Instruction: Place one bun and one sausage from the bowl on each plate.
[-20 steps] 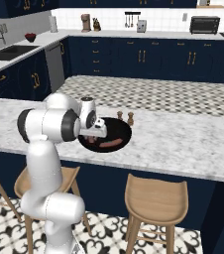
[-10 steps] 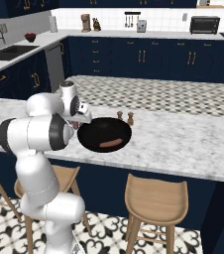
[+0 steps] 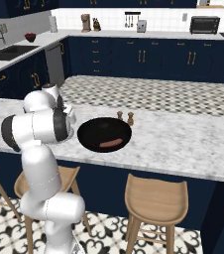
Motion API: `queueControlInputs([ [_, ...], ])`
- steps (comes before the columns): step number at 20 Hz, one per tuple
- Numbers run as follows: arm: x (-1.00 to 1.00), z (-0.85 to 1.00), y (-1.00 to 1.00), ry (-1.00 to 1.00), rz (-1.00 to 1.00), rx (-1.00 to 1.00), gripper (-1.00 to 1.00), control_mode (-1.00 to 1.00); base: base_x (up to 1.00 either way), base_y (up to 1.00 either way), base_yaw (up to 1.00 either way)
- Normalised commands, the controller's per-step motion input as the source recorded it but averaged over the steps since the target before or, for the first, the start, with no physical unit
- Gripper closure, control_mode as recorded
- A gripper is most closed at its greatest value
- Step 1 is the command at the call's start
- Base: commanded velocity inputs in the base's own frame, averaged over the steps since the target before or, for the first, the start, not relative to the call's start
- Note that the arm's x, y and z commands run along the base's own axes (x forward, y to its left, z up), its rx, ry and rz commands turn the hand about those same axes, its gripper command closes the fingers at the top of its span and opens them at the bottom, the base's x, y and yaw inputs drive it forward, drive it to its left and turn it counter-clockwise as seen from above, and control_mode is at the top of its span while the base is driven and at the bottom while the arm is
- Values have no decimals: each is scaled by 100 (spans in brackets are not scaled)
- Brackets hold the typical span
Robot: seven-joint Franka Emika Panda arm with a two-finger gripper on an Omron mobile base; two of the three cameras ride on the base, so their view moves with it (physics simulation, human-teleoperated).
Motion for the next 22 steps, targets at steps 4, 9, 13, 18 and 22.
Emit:
queueControlInputs([
  [4, 58, -34, 8, 2, 4, 0, 100, -100, 0, 0, 0],
  [9, 14, -34, -11, 1, 5, -2, -100, -100, 0, 0, 0],
  [13, -57, -13, -30, 0, 0, -2, -100, -100, 0, 0, 0],
  [18, -23, 9, 32, 0, 0, 0, -100, -100, 0, 0, 0],
  [22, -30, 96, -44, -5, -20, 10, -100, -100, 0, 0, 0],
])
